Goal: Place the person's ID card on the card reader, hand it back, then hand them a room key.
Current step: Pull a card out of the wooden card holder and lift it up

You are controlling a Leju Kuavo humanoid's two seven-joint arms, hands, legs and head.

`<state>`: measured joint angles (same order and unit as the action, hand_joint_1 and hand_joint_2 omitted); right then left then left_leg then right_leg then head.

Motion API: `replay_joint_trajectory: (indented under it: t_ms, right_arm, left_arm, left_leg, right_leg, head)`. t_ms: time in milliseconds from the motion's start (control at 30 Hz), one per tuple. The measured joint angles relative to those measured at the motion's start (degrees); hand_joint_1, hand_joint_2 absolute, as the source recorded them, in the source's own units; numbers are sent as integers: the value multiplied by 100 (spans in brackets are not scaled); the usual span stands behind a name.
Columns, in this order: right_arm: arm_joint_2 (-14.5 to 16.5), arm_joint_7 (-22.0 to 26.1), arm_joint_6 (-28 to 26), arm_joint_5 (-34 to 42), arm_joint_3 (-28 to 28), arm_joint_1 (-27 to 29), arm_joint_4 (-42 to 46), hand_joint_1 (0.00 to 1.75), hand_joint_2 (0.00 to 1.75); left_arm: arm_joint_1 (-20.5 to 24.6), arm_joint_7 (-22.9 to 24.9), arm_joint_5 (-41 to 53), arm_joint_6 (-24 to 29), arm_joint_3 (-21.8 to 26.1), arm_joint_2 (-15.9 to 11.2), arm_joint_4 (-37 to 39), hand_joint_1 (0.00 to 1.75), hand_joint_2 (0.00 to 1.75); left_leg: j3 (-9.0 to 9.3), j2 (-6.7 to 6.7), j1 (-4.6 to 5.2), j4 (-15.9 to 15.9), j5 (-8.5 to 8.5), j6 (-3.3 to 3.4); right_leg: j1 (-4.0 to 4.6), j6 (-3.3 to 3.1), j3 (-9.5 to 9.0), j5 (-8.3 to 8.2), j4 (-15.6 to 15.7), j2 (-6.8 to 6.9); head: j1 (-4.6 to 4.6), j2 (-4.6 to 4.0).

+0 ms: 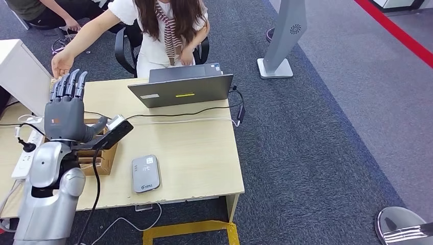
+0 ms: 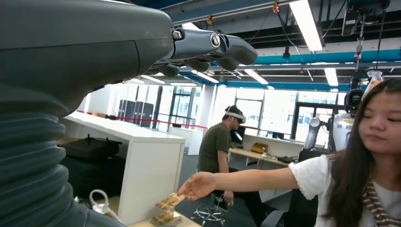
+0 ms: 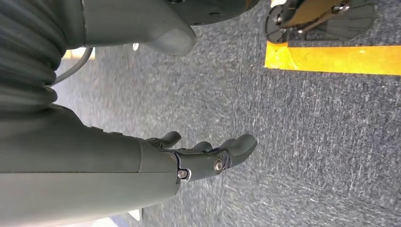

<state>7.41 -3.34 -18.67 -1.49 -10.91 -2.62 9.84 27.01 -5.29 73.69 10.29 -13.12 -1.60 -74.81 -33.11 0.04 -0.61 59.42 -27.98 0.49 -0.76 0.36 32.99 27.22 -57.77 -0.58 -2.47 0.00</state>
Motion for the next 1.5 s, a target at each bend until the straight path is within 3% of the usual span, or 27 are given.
replay_joint_trajectory:
  t_ms: [100, 300, 433, 500, 1000, 1500]
  right_arm:
    - [2, 39, -11, 68, 52, 9, 0, 0, 175]
    - [4, 38, -11, 87, 77, 14, 0, 0, 175]
    - [13, 15, -2, 124, 195, 43, 0, 0, 175]
    - [15, 14, 5, 108, 234, 48, 0, 0, 175]
    - [-50, 79, 385, -15, 253, 47, 0, 0, 175]
    - [-73, 79, 427, -97, 253, 47, 0, 0, 175]
  left_arm:
    - [-319, -110, -36, -104, -47, -60, -327, 0, 175]
    - [-513, -134, -33, -139, -80, -106, -447, 0, 175]
    - [-1526, 99, 192, -216, -172, -581, -648, 0, 175]
    - [-1698, 250, 293, -237, -171, -801, -483, 0, 175]
    - [-1396, 664, 528, -188, 379, -959, 633, 0, 175]
    - [-1259, 871, 663, 156, 925, -961, 1079, 0, 175]
  left_leg:
    - [3, 1, 0, -1, -3, -2]
    - [3, 1, -1, -1, -3, -2]
    - [1, -1, -4, -2, -1, -4]
    - [0, -3, -3, -1, 1, -6]
    - [2, -3, -5, -1, 1, -6]
    - [2, -3, -4, -1, 1, -6]
  right_leg:
    - [0, 0, -1, 1, 0, -1]
    - [0, 0, -1, 1, 0, -1]
    - [2, -3, 1, 3, -1, 1]
    - [3, -2, -2, 3, -2, 5]
    - [3, -2, -1, 2, -2, 5]
    - [3, -2, -1, 2, -2, 6]
  head:
    - [2, 0]
    - [2, 0]
    - [1, 0]
    - [1, 0]
    - [1, 0]
    - [1, 0]
